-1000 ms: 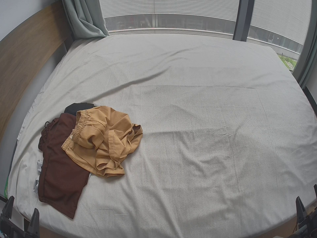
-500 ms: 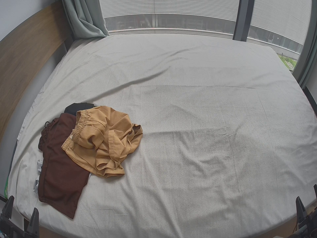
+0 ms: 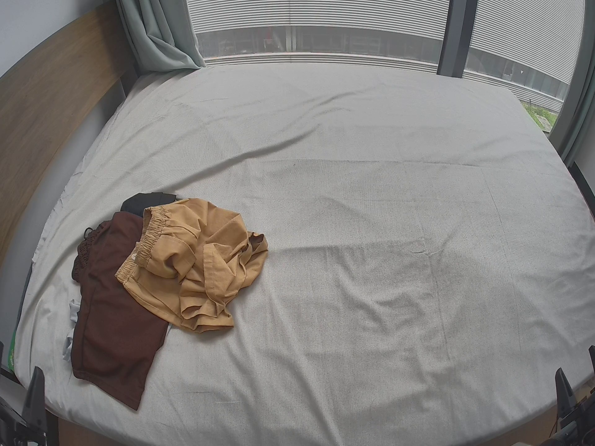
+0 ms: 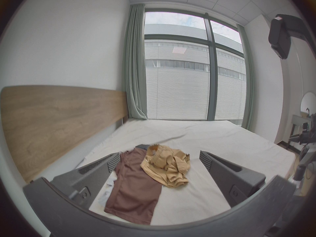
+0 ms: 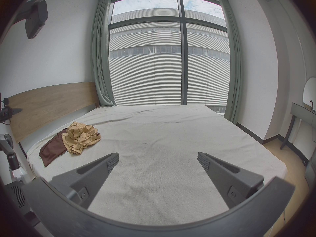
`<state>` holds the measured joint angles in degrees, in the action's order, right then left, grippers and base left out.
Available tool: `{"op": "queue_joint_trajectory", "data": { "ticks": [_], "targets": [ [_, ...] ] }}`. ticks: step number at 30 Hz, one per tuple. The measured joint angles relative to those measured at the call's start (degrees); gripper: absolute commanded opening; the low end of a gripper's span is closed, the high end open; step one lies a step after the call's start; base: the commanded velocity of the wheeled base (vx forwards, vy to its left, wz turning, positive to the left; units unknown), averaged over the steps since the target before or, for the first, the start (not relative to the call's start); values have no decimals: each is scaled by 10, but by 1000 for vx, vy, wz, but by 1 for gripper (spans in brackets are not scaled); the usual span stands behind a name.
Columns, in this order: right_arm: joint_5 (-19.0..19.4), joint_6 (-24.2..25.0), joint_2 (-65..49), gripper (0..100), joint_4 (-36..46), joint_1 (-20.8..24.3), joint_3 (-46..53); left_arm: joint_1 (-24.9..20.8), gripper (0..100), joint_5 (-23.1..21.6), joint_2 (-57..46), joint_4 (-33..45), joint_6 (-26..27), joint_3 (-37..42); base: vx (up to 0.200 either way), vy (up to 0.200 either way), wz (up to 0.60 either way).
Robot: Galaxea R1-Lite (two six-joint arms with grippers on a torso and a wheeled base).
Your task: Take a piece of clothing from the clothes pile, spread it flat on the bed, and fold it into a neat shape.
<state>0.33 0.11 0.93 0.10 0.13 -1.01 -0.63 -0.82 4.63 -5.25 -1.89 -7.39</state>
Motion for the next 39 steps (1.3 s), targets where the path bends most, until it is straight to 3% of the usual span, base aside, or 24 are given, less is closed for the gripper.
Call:
{"op": "queue_joint_trajectory", "data": {
  "ticks": [17,19,39],
  "targets": [
    [0,0,0,100,0,0,0,-69,100,-19,135,-14,-132,-15,0,0,0],
    [0,0,0,100,0,0,0,-72,100,-20,188,-35,-143,-22,0,0,0],
    [1,-1,0,100,0,1,0,-72,100,-54,402,-173,-155,-45,0,0,0]
  ]
}}
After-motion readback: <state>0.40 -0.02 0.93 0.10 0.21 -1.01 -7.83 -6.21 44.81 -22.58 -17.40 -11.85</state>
